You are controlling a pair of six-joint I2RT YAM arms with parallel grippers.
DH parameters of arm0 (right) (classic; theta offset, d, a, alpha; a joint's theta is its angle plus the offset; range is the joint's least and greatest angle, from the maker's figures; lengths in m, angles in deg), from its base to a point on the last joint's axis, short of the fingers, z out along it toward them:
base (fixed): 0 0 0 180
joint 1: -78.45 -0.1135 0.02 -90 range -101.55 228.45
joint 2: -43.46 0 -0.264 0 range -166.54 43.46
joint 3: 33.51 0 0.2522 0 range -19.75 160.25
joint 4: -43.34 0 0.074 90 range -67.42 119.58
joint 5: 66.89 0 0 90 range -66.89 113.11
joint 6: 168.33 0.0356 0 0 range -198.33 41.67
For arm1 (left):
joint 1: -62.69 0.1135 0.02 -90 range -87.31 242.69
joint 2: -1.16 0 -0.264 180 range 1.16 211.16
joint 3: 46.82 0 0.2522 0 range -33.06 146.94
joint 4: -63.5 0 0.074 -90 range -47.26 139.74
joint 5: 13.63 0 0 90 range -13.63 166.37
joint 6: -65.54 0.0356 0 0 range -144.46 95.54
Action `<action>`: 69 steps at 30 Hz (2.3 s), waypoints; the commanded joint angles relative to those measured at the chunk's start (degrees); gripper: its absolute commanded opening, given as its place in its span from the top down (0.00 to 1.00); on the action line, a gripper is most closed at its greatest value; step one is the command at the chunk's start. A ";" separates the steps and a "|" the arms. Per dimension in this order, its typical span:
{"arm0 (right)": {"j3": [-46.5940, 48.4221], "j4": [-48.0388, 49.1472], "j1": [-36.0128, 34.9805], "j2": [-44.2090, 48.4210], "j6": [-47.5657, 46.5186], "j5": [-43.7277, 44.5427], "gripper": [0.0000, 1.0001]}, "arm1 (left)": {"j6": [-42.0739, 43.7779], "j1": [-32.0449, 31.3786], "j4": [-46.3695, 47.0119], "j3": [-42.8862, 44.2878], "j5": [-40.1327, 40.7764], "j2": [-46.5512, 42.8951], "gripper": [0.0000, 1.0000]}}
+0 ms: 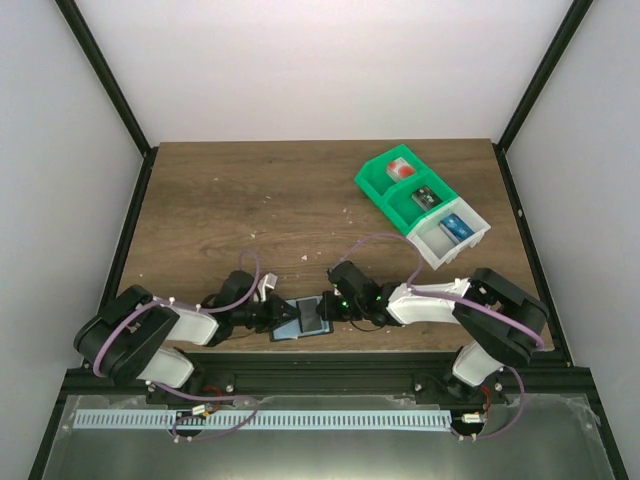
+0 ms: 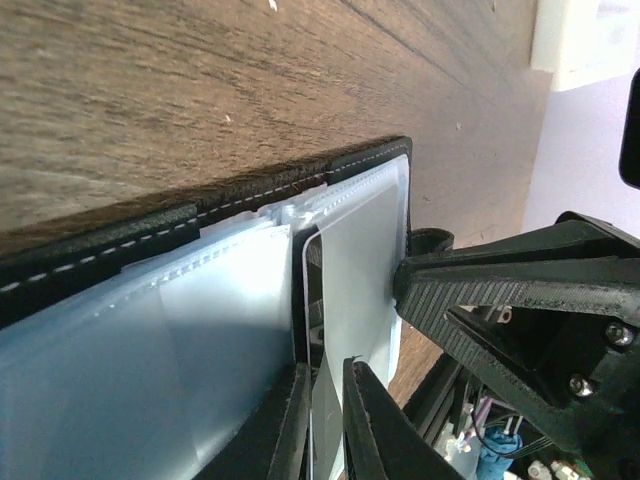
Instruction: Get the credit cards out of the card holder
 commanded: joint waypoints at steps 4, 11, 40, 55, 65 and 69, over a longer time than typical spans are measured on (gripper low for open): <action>-2.77 -0.12 -0.30 -1.32 1.13 -1.45 0.93 | -2.93 -0.71 7.99 -1.91 -3.09 -0.58 0.87; -3.13 -0.32 -0.28 -1.28 1.46 -1.12 0.93 | -3.56 -0.67 9.04 -2.49 -3.26 -0.13 1.00; -4.34 -1.00 0.49 -0.04 2.06 0.24 0.93 | -1.54 1.90 -9.18 -4.44 2.63 -15.74 1.00; -1.17 0.42 0.21 5.19 0.50 -4.29 0.82 | -0.57 1.91 -7.82 -3.22 1.37 -13.05 1.00; 1.34 3.88 -0.56 -2.56 -0.06 -7.12 0.83 | -0.73 1.96 -6.89 -2.87 1.16 -12.30 1.00; 0.18 4.40 -0.65 -3.18 0.56 -7.36 0.84 | -0.88 1.92 -5.92 -2.37 0.82 -11.88 0.97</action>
